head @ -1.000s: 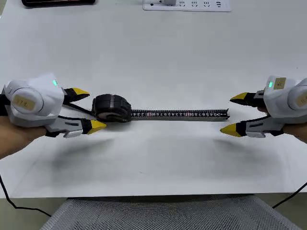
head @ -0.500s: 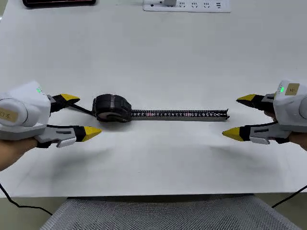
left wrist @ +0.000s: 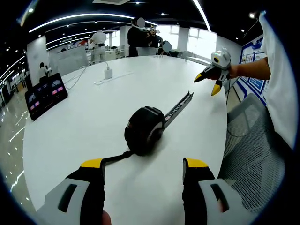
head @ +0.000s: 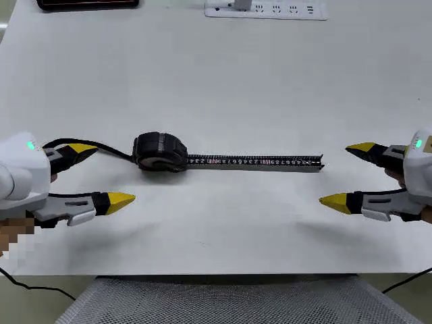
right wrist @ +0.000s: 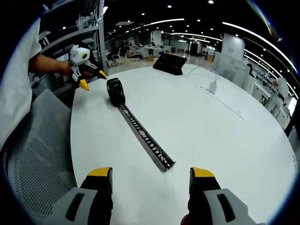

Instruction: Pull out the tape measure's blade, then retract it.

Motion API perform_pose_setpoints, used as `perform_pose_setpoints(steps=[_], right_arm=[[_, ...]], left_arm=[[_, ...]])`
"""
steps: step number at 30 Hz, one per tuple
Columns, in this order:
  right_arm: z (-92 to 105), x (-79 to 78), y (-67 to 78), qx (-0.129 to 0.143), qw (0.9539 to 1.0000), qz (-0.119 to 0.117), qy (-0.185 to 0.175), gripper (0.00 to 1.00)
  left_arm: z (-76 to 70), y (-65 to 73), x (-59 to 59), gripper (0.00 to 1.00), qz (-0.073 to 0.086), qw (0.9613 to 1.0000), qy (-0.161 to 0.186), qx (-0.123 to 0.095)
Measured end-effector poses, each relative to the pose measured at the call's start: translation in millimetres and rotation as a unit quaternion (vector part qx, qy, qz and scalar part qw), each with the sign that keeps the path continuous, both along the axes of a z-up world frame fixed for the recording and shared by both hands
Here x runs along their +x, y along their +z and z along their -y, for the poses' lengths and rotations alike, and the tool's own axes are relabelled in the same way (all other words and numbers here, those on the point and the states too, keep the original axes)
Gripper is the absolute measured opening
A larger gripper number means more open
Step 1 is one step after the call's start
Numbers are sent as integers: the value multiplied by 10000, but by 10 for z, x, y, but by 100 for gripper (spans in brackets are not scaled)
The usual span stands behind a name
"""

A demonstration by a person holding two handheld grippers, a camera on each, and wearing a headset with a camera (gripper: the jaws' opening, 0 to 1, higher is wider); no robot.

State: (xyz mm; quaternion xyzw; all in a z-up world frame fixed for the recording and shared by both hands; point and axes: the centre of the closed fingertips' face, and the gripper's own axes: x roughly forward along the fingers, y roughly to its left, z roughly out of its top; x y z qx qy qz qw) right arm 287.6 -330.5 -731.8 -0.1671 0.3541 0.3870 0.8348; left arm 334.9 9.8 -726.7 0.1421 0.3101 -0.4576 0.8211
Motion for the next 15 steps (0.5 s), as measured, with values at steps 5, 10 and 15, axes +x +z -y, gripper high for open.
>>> perform_pose_setpoints(steps=[5, 10, 15], right_arm=[[8, -62, 35, 58, 9999, 20, -138, 68], [9, -136, 27, 110, 9997, -14, -214, 73], [28, -204, 48, 152, 9996, -19, -240, 79]], left_arm=[[-41, 3, -71, 67, -29, 10000, 63, -49], [-86, 24, -138, 71, -68, 9999, 111, -90], [-157, 44, -211, 76, -123, 9996, 228, -148]])
